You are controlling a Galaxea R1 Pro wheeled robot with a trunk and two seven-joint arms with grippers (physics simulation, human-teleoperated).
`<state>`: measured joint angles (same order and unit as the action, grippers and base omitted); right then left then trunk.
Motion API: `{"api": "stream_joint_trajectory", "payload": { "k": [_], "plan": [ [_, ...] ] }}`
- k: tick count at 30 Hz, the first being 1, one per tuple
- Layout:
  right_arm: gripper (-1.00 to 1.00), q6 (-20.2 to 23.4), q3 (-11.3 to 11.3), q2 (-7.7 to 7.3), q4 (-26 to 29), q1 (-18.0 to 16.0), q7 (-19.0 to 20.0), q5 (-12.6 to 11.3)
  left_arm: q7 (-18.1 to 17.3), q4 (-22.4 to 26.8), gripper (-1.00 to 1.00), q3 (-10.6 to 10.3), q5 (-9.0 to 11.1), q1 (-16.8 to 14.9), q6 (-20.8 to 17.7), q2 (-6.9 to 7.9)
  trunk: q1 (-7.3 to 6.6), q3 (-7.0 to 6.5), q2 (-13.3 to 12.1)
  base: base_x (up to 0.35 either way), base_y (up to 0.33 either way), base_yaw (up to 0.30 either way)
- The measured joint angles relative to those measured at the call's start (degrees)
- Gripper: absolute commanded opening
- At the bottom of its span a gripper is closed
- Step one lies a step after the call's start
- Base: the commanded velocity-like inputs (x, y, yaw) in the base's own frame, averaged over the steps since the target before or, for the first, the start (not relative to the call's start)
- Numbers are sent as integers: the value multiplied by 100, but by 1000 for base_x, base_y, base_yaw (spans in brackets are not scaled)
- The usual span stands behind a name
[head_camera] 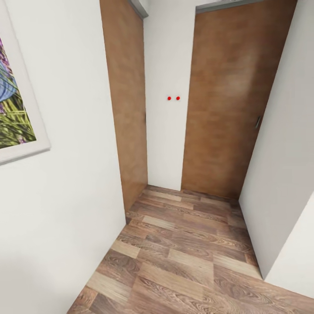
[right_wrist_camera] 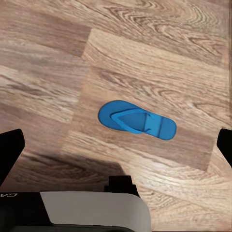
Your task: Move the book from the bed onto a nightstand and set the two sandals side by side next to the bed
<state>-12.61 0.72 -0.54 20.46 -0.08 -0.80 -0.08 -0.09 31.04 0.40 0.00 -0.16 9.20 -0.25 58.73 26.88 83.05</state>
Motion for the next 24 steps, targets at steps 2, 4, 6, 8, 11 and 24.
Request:
{"api": "stream_joint_trajectory", "payload": {
  "k": [2, 4, 6, 8, 11, 24],
  "plan": [
    [100, 0, 0, 0, 0, 0, -1, 0, 0, 0, 100, 0, 0, 0, 0, 0, 0, 0, 0, 0, 0, -204],
    [100, 0, 0, 0, 0, 0, -1, 0, -1, 0, 100, 0, 0, 0, 2, 0, 0, 0, 0, 0, 0, -203],
    [100, 0, 0, 0, 0, 0, -2, 0, -1, 0, 100, 0, 0, 0, 2, 0, 0, 0, 0, 0, 0, -202],
    [100, 0, 0, 0, 0, 0, -1, 0, 0, 0, 100, 0, 0, 0, -1, -1, 0, 0, 0, 0, 0, -202],
    [100, 0, 0, 0, 0, 0, -2, 0, -2, 0, 100, 0, 0, 0, 1, 0, 0, 0, 0, 0, 0, -202],
    [100, 0, 0, 0, -1, 0, -1, 0, -5, 1, 100, 0, 0, 0, 3, 0, -2, 0, 0, 105, 109, -201]
  ]
}}
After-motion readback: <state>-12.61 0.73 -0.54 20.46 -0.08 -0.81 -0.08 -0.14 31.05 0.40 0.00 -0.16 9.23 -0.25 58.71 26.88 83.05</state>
